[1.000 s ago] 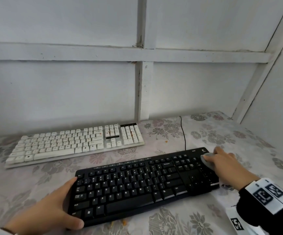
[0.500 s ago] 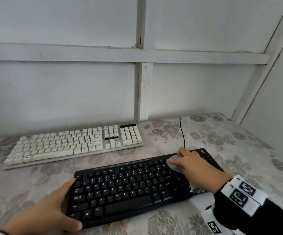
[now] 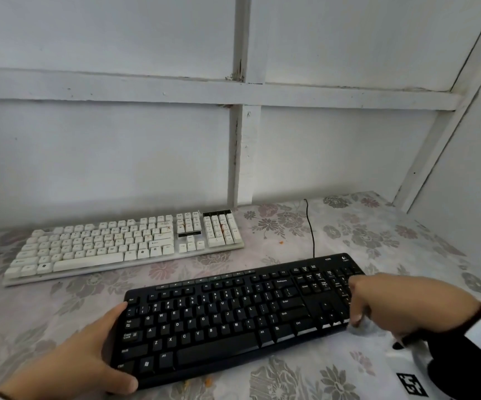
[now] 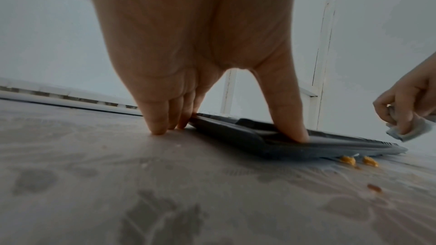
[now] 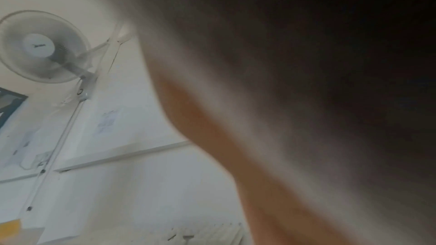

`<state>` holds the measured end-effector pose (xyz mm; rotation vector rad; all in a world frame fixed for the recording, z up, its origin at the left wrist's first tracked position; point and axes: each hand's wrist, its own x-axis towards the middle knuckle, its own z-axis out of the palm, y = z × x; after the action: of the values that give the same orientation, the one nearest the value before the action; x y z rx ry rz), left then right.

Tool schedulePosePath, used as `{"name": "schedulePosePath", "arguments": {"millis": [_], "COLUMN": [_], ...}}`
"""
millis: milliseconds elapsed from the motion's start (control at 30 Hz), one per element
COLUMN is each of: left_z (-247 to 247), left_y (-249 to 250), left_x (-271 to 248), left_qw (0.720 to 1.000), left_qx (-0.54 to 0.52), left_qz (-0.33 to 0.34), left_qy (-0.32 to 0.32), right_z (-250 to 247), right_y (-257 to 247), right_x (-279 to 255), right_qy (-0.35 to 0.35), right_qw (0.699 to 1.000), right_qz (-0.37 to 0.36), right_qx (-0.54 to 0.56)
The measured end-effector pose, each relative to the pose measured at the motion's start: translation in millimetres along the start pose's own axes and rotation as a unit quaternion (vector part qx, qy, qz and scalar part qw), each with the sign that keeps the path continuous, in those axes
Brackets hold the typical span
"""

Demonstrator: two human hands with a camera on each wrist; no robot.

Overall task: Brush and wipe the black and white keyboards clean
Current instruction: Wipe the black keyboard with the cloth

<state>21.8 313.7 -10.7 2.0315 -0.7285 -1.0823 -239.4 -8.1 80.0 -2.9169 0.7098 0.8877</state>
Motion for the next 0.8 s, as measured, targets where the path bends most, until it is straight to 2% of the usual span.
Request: {"name": "schedulePosePath", "arguments": {"millis": [100,200,300,500,600,800], "left_z": [2.1,5.8,6.8,8.1,7.1,5.7], "left_y": [5.8,12.2,15.5,18.3,20.5,20.4], "left_x": [-2.9,-2.6,-0.3,-3.8,-8.8,-11.4], "left_qw": [1.0,0.999,0.999,0.997,0.999,0.999], "left_qx": [-0.001,-0.009,-0.007,-0.038,-0.04,-0.023], "left_qz": [0.006,0.008,-0.001,0.002,0.005,0.009], "left_qy": [0.01,0.034,0.038,0.06,0.029,0.022], "right_z": [-3.6,1.3,14.2,33.1,37.5,52.4], "right_y": [4.3,9.8,15.5,26.8,46.9,84.3], "right_x": [12.9,32.3,52.1,46.8,40.1,42.8], "right_qy": [0.067,0.158,0.217,0.225,0.235,0.238], "right_qw": [0.997,0.983,0.969,0.964,0.959,0.954], "right_qz": [0.032,0.058,0.061,0.05,0.085,0.153], "right_qx": [0.024,0.076,0.104,0.133,0.135,0.103]}}
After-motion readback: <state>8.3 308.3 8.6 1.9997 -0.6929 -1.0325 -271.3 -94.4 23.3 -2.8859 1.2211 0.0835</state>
